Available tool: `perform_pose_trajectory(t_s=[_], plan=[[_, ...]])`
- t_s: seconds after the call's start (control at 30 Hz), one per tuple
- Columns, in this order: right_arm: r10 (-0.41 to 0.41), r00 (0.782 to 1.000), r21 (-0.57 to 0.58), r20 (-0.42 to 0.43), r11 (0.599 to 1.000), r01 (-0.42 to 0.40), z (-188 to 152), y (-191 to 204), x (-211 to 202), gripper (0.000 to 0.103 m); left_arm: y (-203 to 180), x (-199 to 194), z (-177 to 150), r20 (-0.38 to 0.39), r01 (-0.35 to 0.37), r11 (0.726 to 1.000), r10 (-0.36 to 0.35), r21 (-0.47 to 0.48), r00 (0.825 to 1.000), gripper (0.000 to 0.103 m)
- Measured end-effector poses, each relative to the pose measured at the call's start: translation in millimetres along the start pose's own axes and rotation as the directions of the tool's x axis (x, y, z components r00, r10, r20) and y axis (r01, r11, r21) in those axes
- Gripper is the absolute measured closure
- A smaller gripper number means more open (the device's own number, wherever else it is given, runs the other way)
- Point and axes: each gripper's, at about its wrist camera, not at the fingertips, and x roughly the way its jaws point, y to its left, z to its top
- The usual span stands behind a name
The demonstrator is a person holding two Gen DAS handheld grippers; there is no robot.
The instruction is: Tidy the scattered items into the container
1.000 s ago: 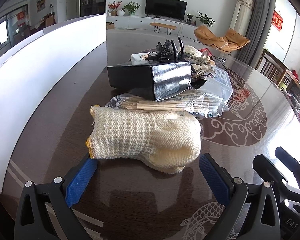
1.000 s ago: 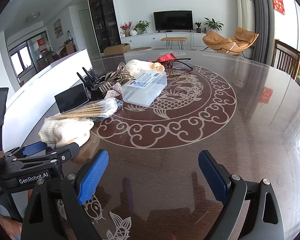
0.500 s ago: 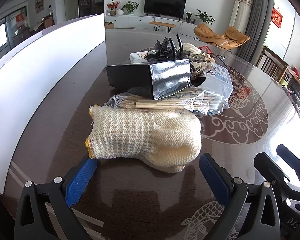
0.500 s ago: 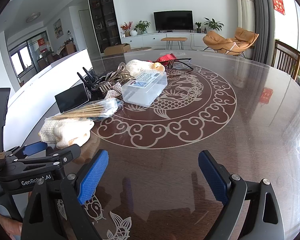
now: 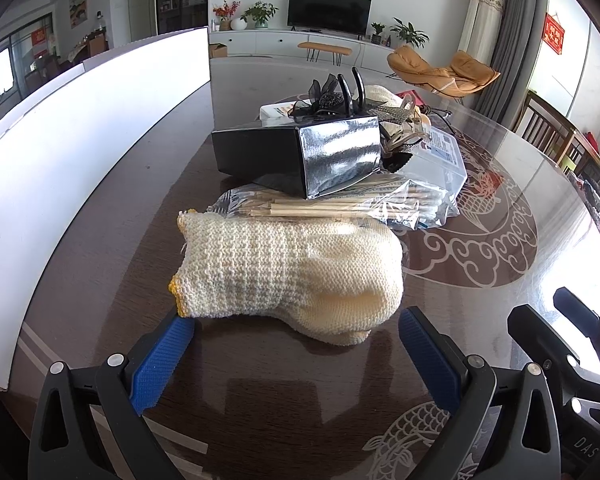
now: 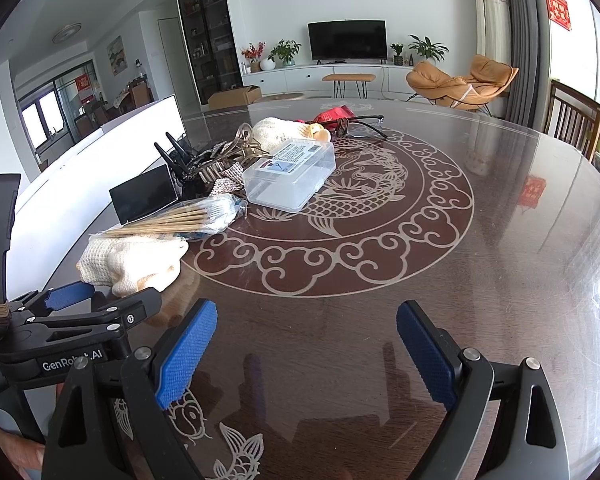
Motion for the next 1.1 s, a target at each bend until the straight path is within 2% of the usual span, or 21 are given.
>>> perform_pose_trajectory(t_s=[1.1], plan=[[-0.002, 1.0, -0.001, -0.001, 1.0, 0.002, 0.0, 0.2, 0.4, 0.01, 1.5, 0.6, 0.1, -0.007, -0.012, 1.0, 0.012, 0.013, 1.0, 0.0]])
